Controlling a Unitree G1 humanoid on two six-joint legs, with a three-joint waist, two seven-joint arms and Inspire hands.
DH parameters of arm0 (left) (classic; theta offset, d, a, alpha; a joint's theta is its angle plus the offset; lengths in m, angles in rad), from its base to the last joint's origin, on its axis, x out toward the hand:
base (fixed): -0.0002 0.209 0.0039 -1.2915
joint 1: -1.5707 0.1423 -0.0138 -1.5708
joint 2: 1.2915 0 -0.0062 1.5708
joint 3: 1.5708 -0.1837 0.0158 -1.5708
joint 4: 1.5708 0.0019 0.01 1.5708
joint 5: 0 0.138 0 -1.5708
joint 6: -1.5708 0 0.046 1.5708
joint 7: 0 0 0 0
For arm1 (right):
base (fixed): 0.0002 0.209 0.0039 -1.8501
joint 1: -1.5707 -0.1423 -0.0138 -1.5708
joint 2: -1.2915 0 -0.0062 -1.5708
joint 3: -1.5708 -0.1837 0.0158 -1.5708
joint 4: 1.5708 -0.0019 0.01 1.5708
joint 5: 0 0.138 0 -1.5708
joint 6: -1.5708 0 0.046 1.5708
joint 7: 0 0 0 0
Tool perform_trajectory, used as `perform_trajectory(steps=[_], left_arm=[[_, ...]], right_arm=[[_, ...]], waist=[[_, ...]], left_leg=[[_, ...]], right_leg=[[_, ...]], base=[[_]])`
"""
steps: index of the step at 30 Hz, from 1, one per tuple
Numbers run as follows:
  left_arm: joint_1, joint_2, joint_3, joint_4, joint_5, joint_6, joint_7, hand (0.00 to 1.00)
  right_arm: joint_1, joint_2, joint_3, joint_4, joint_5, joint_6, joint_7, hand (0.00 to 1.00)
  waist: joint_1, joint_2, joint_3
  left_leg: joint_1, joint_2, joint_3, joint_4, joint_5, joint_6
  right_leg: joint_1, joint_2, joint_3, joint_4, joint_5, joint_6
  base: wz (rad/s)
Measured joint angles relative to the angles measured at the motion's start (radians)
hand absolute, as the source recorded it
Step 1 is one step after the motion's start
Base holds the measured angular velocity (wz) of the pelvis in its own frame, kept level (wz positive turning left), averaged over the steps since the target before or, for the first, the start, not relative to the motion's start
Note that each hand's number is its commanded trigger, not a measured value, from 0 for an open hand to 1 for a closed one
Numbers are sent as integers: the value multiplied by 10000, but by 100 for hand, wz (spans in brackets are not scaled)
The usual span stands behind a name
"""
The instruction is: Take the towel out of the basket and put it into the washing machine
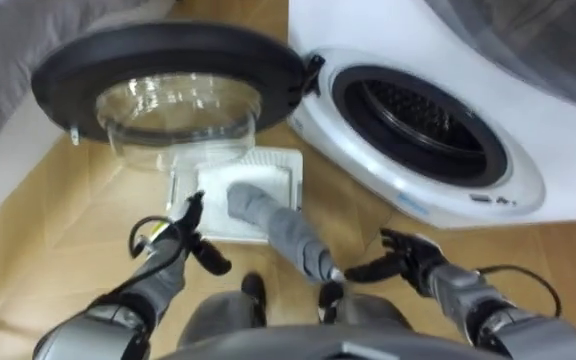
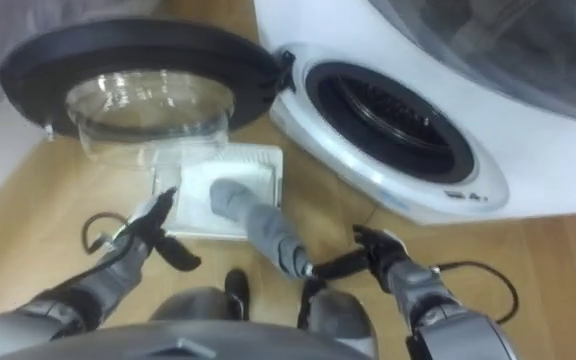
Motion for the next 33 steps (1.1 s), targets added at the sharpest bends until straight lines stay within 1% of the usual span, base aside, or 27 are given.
perform_trajectory(steps=[1,2,3,4,5,6,8,9,10,11,12,14,15,16,17,18,20,21,22,23,24,26,28,29,33], left_arm=[[-129,-12,-238,83,30,3,39,0],[-294,6,-471,110,56,8,48,0],[-495,35,-658,120,58,6,47,0],[-586,43,-694,122,74,3,47,0],[-805,63,-761,124,81,2,58,0],[-919,79,-817,121,104,2,70,0],[-1443,112,-1088,111,325,0,228,0],[-1584,124,-1118,110,376,-5,252,0],[-1876,134,-1225,109,415,-8,287,0],[-2154,122,-1265,103,453,-11,378,0],[-2285,117,-1282,101,460,-12,431,0],[-2735,142,-1273,106,576,-25,629,0],[-2823,151,-1269,107,721,-35,690,0],[-3043,170,-1284,99,988,-46,814,0],[-3196,237,-1420,94,1130,-52,936,0],[-3272,276,-1512,93,1136,-52,995,0],[-3454,406,-1926,76,1197,-53,1298,0],[-3484,435,-2030,77,1292,-51,1354,0],[-3515,507,-2305,77,1459,-41,1477,0],[-3528,532,-2602,77,1537,-17,1584,0],[-3542,534,-2717,77,1576,-4,1620,0],[-3628,520,-3060,73,1664,26,1889,0],[-3654,511,-3099,73,1734,29,2059,0],[-3680,497,-3143,71,1787,35,2166,0],[-3808,444,-3236,-34,2003,30,2445,0]], right_arm=[[-149,14,17,-24,0,4,-27,0],[-276,52,16,-34,-35,5,-122,0],[-401,99,29,-31,-44,5,-195,0],[-508,120,28,-35,-29,3,-200,0],[-644,135,30,-37,24,2,-191,0],[-723,138,47,-49,41,-2,-189,0],[-1011,148,147,-73,61,-13,-253,0],[-1066,150,187,-103,75,-12,-276,0],[-1163,160,325,-244,87,-11,-331,0],[-1200,171,417,-465,85,-1,-366,0],[-1215,186,432,-590,86,-2,-377,0],[-1303,258,543,-1059,81,-13,-445,0],[-1322,258,612,-1197,75,-11,-459,0],[-1355,242,803,-1356,101,-23,-512,0],[-1434,254,984,-1412,184,-65,-568,0],[-1481,263,1057,-1425,247,-78,-589,0],[-1607,234,1217,-1645,478,-163,-740,0],[-1663,228,1218,-1696,522,-174,-747,0],[-1726,210,1239,-1715,674,-230,-740,0],[-1824,166,1373,-1743,955,-271,-742,0],[-1861,141,1476,-1754,1096,-288,-741,0],[-1947,119,1724,-1969,1513,-438,-749,0],[-1955,103,1826,-2184,1656,-528,-816,0],[-1956,111,1866,-2235,1710,-650,-877,0],[-1980,119,1963,-2309,1793,-884,-979,0]], waist=[[2,-14,98],[-32,-7,215],[-105,12,297],[-119,13,301],[-136,6,331],[-140,4,339],[-176,0,453],[-193,1,462],[-254,-8,491],[-319,-14,505],[-342,-19,520],[-430,-34,561],[-444,-24,567],[-466,-16,573],[-509,0,580],[-544,18,589],[-671,28,592],[-696,27,592],[-746,31,590],[-790,48,591],[-802,54,590],[-849,56,588],[-951,68,580],[-998,70,579],[-1005,75,575]], left_leg=[[-229,0,-13,125,4,6],[-547,-3,-11,318,3,7],[-979,-9,-19,533,3,7],[-1190,-12,-20,623,3,9],[-1640,-4,8,874,3,9],[-1850,-1,11,971,3,10],[-2606,7,56,1442,2,11],[-2825,16,63,1586,1,12],[-3264,13,76,1923,-6,21],[-3717,24,108,2238,-28,51],[-3916,42,131,2403,-47,77],[-4791,139,265,3178,-134,127],[-5040,167,239,3483,-203,124],[-5522,208,196,4090,-419,102],[-6004,250,93,4755,-746,87],[-6270,283,35,5050,-906,63],[-7213,407,-35,6029,-1149,-13],[-7399,419,-32,6193,-1155,-15],[-7746,448,-12,6474,-1159,-18],[-8013,528,6,6720,-1166,-25],[-8132,533,11,6834,-1178,-26],[-8606,570,12,7223,-1194,-44],[-8910,592,4,7451,-1203,-67],[-9076,605,-2,7560,-1209,-86],[-9396,723,-52,7738,-1226,-179]], right_leg=[[-325,-29,3,289,-10,-8],[-700,-72,-1,620,-28,-22],[-1114,-104,7,826,-32,-24],[-1323,-118,22,915,-35,-24],[-1780,-154,36,1157,-48,-32],[-2016,-175,45,1289,-60,-37],[-2815,-206,289,1819,-134,-58],[-3012,-222,311,1946,-172,-64],[-3390,-275,310,2204,-274,-74],[-3789,-316,324,2468,-391,-76],[-3995,-324,368,2624,-429,-84],[-4871,-309,570,3326,-597,-94],[-5073,-308,568,3527,-683,-131],[-5523,-247,617,4014,-894,-259],[-6039,-205,678,4641,-1091,-332],[-6274,-189,682,4965,-1208,-362],[-7214,-183,719,5935,-1452,-400],[-7433,-186,738,6115,-1465,-418],[-7808,-190,766,6429,-1482,-447],[-8101,-194,774,6686,-1497,-477],[-8221,-181,778,6807,-1507,-494],[-8737,-151,820,7250,-1547,-563],[-9054,-154,817,7509,-1573,-619],[-9225,-150,817,7638,-1589,-649],[-9537,-56,759,7763,-1571,-768]], base=[[0],[4],[3],[0],[-5],[-4],[0],[6],[10],[9],[0],[-11],[-18],[-22],[-18],[-12],[-2],[-4],[-8],[-8],[-7],[0],[0],[0],[-5]])
